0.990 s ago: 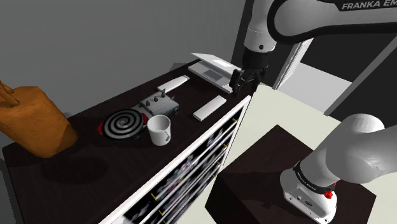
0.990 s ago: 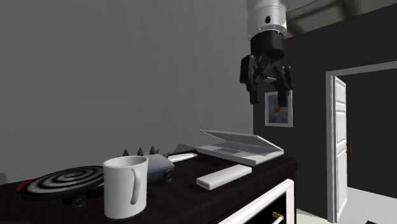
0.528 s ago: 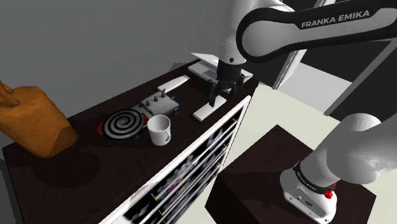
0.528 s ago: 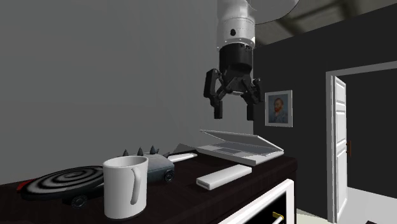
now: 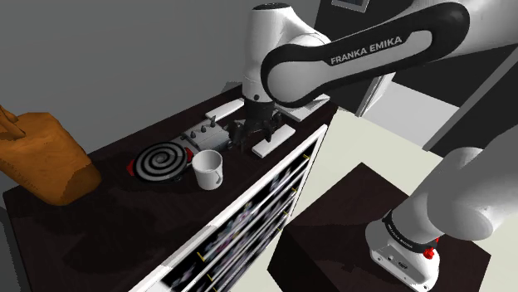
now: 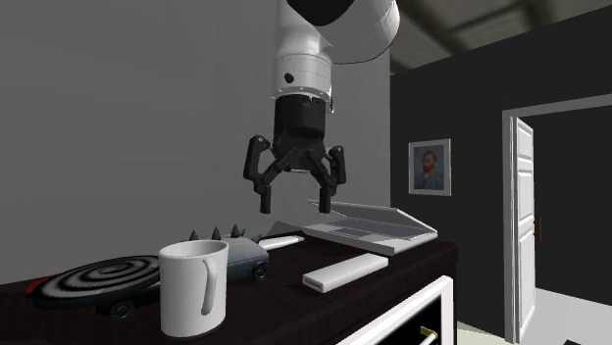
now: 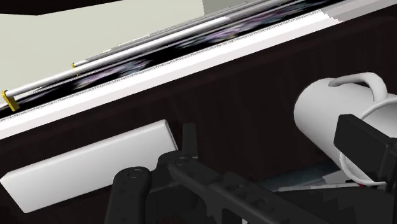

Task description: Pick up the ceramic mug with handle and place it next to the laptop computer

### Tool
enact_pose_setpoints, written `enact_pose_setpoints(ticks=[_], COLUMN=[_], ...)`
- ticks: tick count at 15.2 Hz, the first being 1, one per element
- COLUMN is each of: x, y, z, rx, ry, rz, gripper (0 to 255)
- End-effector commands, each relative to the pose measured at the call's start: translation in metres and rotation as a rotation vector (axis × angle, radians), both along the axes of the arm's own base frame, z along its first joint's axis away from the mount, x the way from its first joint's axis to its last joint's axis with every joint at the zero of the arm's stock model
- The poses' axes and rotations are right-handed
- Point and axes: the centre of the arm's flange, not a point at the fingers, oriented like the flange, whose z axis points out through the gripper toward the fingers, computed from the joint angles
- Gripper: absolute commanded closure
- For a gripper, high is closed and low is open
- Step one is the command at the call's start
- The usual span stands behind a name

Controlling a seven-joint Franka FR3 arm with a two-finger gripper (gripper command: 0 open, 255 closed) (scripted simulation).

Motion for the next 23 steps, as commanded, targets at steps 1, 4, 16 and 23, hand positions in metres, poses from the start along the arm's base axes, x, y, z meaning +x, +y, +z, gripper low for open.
enact_pose_setpoints(ticks=[1,4,16,23], x=[0.013,0.031,0.049,0.049], y=[0.022,0.053,0.087,0.087], z=[-0.01,-0.023,-0.077,-0.077], rx=[0.002,0.002,0.002,0.002], ry=[-0.009,-0.02,-0.032,-0.032], rz=[-0.003,-0.006,-0.01,-0.01], gripper=[0,0,0,0])
